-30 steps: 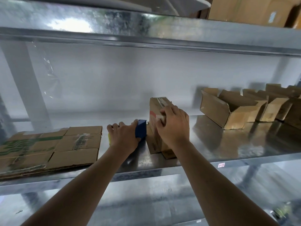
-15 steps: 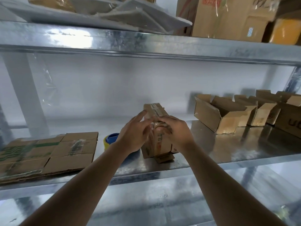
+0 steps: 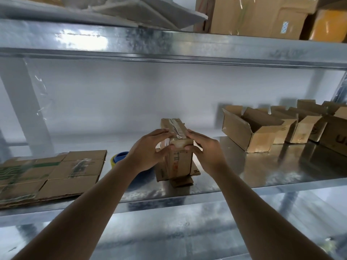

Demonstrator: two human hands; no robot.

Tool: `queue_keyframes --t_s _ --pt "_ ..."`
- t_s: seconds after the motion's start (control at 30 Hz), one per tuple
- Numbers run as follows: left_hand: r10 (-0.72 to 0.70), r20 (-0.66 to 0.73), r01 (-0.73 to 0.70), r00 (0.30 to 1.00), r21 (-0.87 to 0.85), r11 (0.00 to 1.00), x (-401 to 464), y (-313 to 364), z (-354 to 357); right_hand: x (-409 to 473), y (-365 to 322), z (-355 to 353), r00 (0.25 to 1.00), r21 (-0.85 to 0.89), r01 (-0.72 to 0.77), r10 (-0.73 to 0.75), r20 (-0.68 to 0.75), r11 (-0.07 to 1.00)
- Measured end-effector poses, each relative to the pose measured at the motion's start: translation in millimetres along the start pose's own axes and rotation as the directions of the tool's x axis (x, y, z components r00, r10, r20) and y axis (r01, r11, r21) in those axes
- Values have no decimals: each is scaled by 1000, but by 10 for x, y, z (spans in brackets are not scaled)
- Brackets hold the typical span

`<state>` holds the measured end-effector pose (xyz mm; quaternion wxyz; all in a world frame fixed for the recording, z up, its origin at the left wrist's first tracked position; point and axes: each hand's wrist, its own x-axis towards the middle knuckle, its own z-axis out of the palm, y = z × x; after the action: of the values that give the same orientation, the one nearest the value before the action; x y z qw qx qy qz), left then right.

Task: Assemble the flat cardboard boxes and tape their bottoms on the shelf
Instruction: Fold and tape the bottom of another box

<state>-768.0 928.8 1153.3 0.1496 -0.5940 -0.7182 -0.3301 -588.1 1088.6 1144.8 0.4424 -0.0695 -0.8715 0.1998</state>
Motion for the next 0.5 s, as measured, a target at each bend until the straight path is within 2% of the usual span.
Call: queue_keyframes --t_s 0.13,0.33,0.37,0.5 --pt "10 4 -10 1000 13 1000 12 53 -22 -34 36 -31 998 137 -55 57 -15 989" --pt "46 118 -52 992 53 997 45 160 -118 24 146 -56 996 200 -80 71 55 976" --pt "40 126 -47 991 52 998 48 159 -126 19 137 -43 995 202 -99 95 27 974" --pt "23 167 -31 986 42 999 49 155 -124 -8 104 7 950 189 -159 202 -236 969"
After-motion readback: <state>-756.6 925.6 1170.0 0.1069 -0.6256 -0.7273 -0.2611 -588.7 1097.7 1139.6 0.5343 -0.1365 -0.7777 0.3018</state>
